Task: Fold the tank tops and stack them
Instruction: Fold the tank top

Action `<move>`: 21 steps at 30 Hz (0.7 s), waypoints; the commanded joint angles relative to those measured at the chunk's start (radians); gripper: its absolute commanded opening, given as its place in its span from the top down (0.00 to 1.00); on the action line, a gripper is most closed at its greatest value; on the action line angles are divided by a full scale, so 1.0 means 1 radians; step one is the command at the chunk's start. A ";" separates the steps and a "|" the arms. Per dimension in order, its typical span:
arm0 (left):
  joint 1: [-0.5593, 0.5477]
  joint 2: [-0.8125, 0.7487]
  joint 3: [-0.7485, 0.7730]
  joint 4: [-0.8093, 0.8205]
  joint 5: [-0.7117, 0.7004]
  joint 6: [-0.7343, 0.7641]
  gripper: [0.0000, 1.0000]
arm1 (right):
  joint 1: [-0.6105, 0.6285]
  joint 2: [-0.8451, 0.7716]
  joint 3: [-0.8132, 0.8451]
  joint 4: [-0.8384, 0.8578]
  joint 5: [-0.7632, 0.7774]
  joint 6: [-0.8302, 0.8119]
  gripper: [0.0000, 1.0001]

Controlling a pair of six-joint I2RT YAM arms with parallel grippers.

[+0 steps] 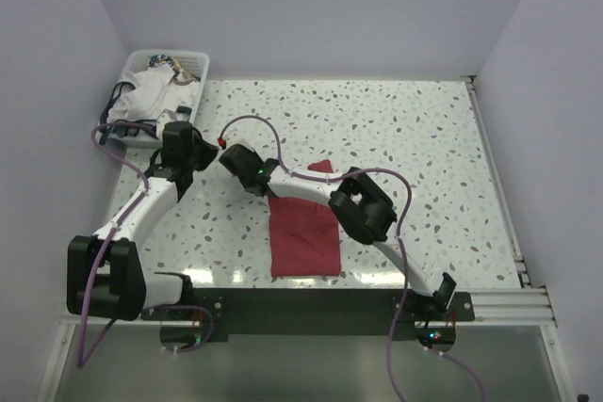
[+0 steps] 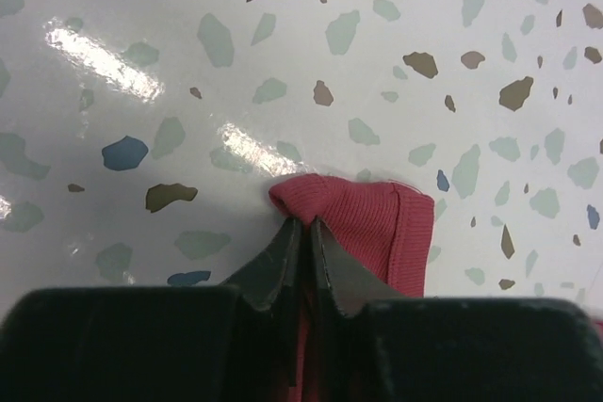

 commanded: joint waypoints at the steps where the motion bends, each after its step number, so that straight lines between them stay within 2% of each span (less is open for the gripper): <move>1: 0.007 -0.032 0.006 0.036 0.026 0.002 0.93 | -0.031 -0.080 -0.059 0.074 -0.022 0.042 0.93; 4: -0.003 -0.023 -0.038 0.084 0.077 0.009 0.95 | -0.071 -0.168 -0.149 0.151 -0.134 0.092 0.98; 13: -0.145 0.080 -0.071 0.164 0.043 0.023 0.98 | -0.210 -0.294 -0.323 0.295 -0.485 0.286 0.98; 21: -0.220 0.241 -0.028 0.220 0.039 0.035 0.97 | -0.279 -0.295 -0.415 0.381 -0.614 0.411 0.98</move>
